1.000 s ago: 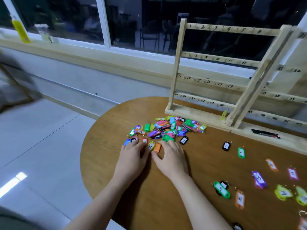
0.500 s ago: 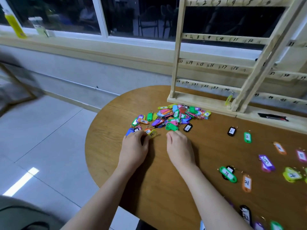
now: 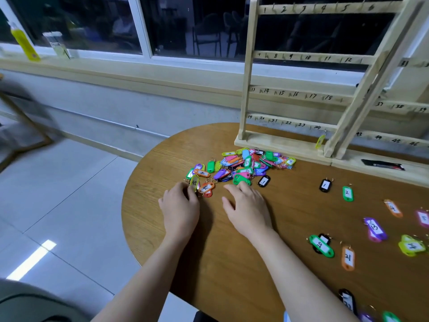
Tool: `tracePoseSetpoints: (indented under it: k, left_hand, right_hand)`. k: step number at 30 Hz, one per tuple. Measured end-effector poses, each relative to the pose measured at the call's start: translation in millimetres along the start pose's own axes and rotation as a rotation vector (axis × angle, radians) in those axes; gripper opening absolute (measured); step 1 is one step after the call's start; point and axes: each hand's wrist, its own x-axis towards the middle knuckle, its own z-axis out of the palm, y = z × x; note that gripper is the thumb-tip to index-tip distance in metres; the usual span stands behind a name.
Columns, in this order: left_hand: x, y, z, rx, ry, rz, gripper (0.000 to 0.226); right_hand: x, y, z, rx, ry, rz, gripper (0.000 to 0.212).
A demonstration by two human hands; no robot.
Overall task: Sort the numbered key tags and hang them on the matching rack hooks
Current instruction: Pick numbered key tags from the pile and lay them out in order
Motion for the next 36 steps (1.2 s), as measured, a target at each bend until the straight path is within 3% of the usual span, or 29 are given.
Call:
tracePoseSetpoints:
  k: [9,19,27,36]
  left_hand:
    - [2,3,3,0.067,-0.022,-0.041,0.019]
    - [3,2,4,0.082,-0.029,-0.031,0.019]
    - [2,2,6,0.104,-0.037,-0.034,0.020]
    - [3,1,7,0.106,-0.031,-0.012,0.019]
  right_hand:
    - [36,-14,4,0.024,-0.146,-0.103,0.041]
    - [39,-7,11,0.176,-0.112,-0.046,0.022]
    - [35,-5,11,0.191,-0.106,-0.098,0.032]
    - [35,-5,9,0.205,-0.083,-0.043,0.018]
